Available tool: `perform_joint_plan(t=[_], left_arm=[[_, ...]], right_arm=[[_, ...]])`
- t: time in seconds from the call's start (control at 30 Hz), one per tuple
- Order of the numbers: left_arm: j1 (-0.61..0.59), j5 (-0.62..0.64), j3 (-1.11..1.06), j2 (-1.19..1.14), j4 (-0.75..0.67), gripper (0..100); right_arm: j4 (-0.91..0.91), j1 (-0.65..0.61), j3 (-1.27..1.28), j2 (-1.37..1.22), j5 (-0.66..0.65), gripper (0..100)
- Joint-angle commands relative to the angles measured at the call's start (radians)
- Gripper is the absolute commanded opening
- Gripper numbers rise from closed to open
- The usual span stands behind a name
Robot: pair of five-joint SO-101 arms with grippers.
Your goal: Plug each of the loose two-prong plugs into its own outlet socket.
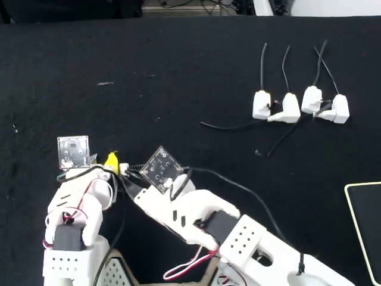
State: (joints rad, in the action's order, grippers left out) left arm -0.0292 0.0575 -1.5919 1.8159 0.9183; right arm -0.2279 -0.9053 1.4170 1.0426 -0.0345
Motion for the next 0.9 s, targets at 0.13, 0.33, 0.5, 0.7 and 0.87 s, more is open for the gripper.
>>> perform_joint_plan(t=[0.13,0.33,0.5,0.7,0.87], left_arm=[[0.124,-0.002,0.073,0.008,-0.014,13],[0.124,-0.035,0.082,0.008,-0.012,13],[0.124,-0.051,0.094,0.006,-0.008,13],[0.130,-0.052,0.085,0.005,-0.005,13],[0.082,-0.068,0.096,0.006,0.023,13]], right_arm=[[0.012,0.017,-0.007,0.039,-0.018,1.1],[0.008,0.008,-0.007,0.039,-0.020,1.1],[0.006,-0.005,-0.008,0.039,-0.098,1.1],[0.005,-0.003,-0.008,0.039,-0.103,1.1],[0.005,0.043,-0.010,0.041,-0.103,1.1]])
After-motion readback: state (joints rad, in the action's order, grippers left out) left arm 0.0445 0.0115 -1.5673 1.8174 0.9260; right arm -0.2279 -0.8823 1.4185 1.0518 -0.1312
